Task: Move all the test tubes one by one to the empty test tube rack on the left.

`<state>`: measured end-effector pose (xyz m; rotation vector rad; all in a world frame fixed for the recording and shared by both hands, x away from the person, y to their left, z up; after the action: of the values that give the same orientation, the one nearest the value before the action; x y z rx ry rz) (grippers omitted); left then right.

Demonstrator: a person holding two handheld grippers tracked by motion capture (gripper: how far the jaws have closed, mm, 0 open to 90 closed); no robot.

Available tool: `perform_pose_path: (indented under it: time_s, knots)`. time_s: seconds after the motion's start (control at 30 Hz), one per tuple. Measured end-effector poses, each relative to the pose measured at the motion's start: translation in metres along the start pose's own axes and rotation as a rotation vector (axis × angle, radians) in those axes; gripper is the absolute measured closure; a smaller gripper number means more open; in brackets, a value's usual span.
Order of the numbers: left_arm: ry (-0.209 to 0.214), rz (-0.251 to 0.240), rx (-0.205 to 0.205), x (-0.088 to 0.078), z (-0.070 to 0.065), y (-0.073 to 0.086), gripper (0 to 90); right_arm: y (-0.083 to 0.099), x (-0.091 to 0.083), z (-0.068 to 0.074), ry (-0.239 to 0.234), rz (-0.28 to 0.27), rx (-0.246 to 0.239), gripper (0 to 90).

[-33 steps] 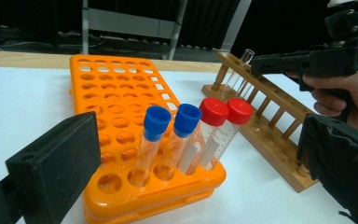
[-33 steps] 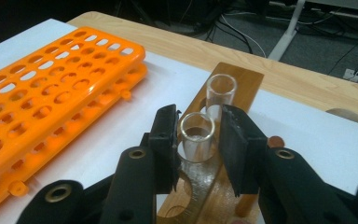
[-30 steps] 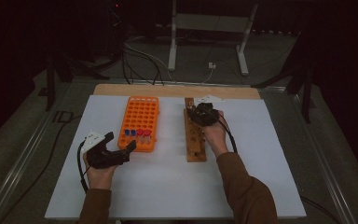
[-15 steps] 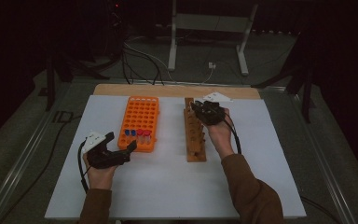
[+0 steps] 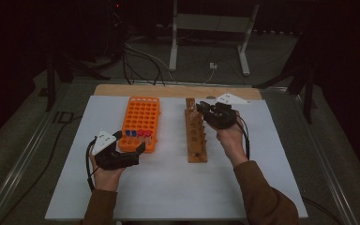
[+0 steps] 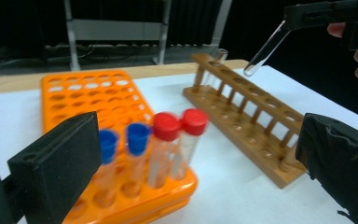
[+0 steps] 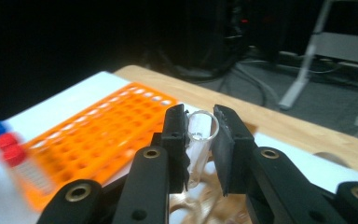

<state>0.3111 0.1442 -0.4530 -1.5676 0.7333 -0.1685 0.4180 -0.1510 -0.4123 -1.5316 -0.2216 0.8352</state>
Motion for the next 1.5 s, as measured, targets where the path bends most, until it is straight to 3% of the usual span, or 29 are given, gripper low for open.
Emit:
perform_pose_path:
  time_s: [0.13,0.3,0.57,0.8,0.93,1.07,1.2,1.37,1.5]
  knots:
    - [0.027,0.003,0.053,0.006,-0.015,-0.006,1.2,0.006,-0.01,0.013,-0.076,0.023,0.007,76.2]
    - [0.068,0.02,0.101,0.018,-0.032,-0.009,3.1,0.016,-0.017,0.031,-0.139,0.065,-0.018,76.1]
    - [0.144,0.113,0.168,0.039,-0.057,-0.004,6.9,0.024,-0.019,0.063,-0.237,0.112,-0.033,76.0]
    - [0.142,0.145,0.239,0.054,-0.075,0.004,17.3,0.026,-0.022,0.083,-0.308,0.134,-0.051,76.0]
    - [0.108,0.15,0.274,0.058,-0.081,0.004,38.8,0.027,-0.022,0.089,-0.328,0.142,-0.07,76.0]
    - [0.144,0.13,0.287,0.057,-0.086,0.003,55.8,0.029,-0.022,0.092,-0.343,0.152,-0.067,76.0]
    - [0.164,0.143,0.292,0.057,-0.087,0.004,71.7,0.031,-0.022,0.094,-0.35,0.158,-0.069,76.0]
    - [0.172,0.141,0.297,0.056,-0.089,0.004,76.0,0.033,-0.023,0.094,-0.361,0.145,-0.066,73.4]
    - [0.161,0.13,0.278,0.054,-0.085,0.002,76.2,0.029,-0.03,0.09,-0.377,0.099,-0.058,55.1]
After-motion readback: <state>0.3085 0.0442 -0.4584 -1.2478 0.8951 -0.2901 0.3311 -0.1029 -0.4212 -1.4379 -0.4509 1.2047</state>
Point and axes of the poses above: each handheld gripper's, and its own axes: x roughly forward along the jaws, y roughly out of its underside, z roughly to its left, the point moved 4 cm from there along x, roughly forward along the jaws
